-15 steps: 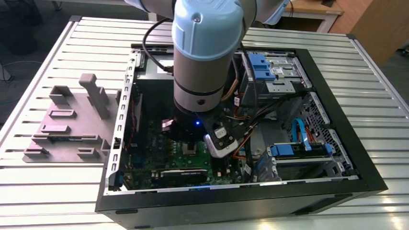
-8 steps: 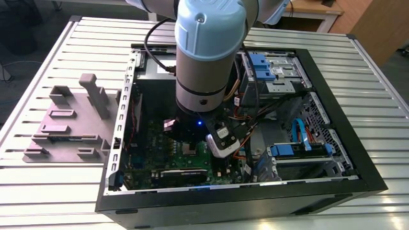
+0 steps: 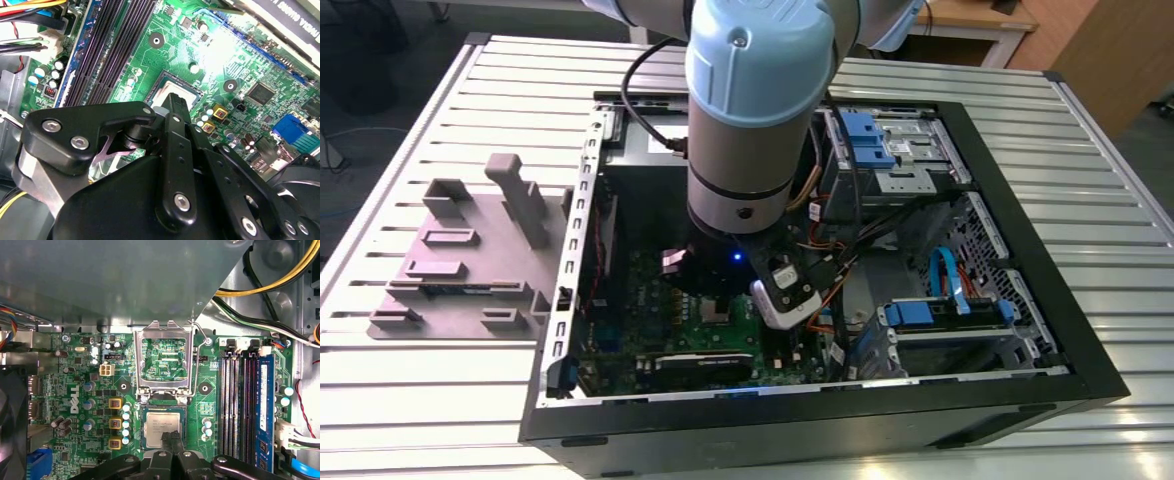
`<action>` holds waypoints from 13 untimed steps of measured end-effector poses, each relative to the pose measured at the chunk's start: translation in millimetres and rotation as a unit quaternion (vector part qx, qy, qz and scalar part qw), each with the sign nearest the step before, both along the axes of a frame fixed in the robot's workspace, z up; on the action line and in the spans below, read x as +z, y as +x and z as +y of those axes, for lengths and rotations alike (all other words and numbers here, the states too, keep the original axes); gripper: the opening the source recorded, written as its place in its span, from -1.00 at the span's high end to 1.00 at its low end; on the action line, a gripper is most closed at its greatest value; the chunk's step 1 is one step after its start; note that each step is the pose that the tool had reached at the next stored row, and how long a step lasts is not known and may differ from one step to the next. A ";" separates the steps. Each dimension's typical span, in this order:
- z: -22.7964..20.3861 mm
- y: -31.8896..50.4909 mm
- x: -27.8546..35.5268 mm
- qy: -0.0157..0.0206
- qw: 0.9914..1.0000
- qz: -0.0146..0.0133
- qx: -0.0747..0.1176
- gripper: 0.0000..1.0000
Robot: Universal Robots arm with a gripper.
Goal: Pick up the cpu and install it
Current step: 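Close the cpu cover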
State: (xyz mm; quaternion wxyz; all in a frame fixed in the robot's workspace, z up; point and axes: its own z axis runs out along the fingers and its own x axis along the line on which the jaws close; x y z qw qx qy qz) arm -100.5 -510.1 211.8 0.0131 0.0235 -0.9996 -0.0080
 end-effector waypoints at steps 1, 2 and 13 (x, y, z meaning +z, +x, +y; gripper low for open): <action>0.0 0.3 0.0 0.000 1.000 0.000 0.000 0.79; 0.1 0.7 0.0 0.000 1.000 0.000 0.000 0.79; 2.0 8.7 -0.8 0.001 1.000 0.000 0.024 0.79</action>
